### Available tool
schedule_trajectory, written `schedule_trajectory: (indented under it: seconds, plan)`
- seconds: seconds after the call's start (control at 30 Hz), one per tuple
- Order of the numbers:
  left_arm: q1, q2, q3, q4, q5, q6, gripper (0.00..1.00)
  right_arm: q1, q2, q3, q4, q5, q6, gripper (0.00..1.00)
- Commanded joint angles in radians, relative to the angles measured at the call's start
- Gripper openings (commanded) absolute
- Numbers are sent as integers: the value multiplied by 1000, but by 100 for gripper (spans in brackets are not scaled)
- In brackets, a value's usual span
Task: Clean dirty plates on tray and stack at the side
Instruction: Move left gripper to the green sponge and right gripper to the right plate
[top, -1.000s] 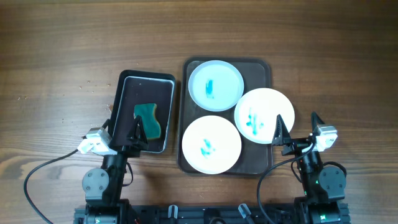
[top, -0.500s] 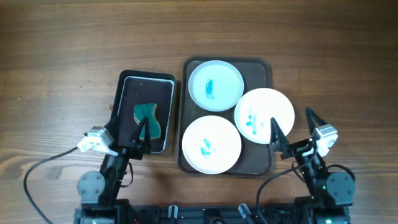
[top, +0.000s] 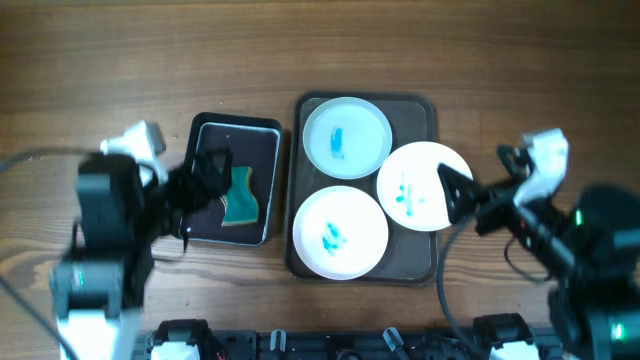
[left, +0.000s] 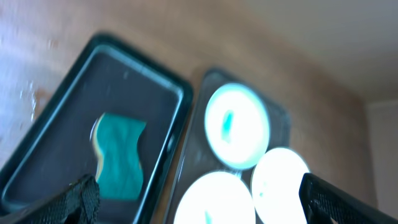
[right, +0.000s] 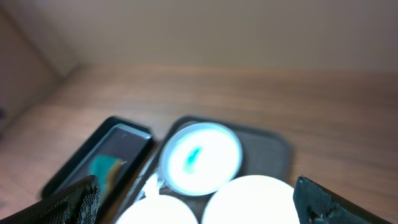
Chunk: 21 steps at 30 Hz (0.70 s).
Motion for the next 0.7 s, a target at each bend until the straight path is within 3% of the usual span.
schedule_trajectory:
  seconds: [0.0,0.13,0.27,0.33,0.43,0.57,0.67]
  plan:
    - [-5,184,142,-109,21,-6,100,0,122,34,-44,-223,85,100]
    - [-6,275,147,-170,169,-20,100,0,217,34,-78,-237,134,100]
    - [-41,380,147,-224,67,-10,98,0,290,32,-158,-235,138,100]
    - [-83,431,146,-259,-35,-9,90,2,310,31,-193,-203,138,100]
    - [-162,509,135,-272,-216,-10,68,9,320,31,-239,-142,139,100]
    - [-256,631,91,-205,-312,-10,55,9,319,31,-277,-138,139,100]
    - [-280,731,55,-161,-373,-60,53,9,319,31,-301,-137,138,100]
